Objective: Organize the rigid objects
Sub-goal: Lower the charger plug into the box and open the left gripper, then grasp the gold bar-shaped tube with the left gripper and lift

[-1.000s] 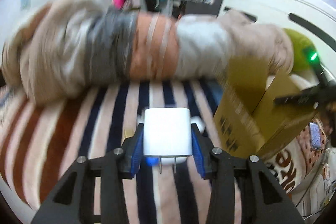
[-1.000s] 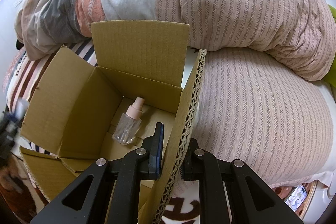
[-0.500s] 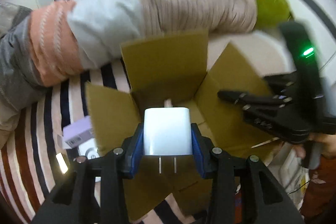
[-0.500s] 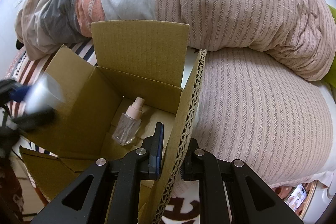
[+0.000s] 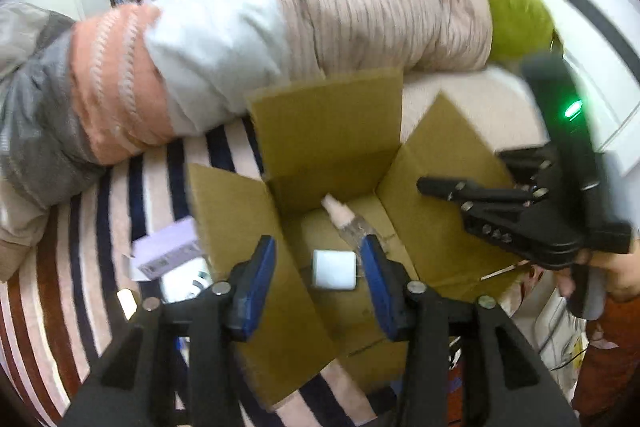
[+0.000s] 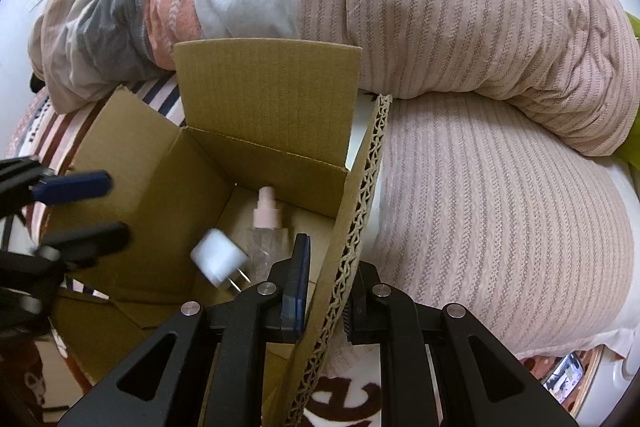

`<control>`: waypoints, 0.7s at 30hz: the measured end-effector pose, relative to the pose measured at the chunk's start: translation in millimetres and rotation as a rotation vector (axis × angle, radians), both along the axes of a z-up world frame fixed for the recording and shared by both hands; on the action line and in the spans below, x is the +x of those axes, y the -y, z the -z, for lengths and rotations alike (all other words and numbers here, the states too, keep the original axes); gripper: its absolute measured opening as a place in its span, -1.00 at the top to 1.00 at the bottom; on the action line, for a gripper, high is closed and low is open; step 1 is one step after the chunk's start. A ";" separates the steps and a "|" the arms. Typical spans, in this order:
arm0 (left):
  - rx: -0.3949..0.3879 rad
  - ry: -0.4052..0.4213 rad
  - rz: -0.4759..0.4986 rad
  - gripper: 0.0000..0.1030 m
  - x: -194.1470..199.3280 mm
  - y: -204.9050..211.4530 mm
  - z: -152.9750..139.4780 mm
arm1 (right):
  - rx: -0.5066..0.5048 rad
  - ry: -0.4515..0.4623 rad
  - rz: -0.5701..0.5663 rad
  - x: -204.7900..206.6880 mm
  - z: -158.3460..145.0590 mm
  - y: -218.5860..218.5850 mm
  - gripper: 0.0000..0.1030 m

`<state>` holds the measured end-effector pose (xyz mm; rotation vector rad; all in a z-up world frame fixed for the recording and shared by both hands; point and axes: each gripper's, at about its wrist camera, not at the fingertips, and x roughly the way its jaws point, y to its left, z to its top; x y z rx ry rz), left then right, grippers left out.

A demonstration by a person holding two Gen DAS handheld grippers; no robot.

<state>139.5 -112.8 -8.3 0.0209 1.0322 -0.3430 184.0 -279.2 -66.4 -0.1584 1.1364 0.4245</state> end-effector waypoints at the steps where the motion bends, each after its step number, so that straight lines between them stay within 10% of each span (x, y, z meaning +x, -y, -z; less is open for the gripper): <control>1: -0.001 0.028 -0.014 -0.13 -3.4 -7.8 -6.6 | -0.001 0.000 0.002 0.1 0.2 0.2 0.82; 8: 0.051 0.145 -0.192 -0.54 -30.9 -92.3 -12.2 | -0.011 0.001 -0.001 -0.3 -0.4 -1.2 0.82; 21: 0.086 -0.041 -0.353 -0.45 -44.5 -175.8 129.3 | -0.020 0.005 -0.001 -0.5 -0.3 -2.1 0.82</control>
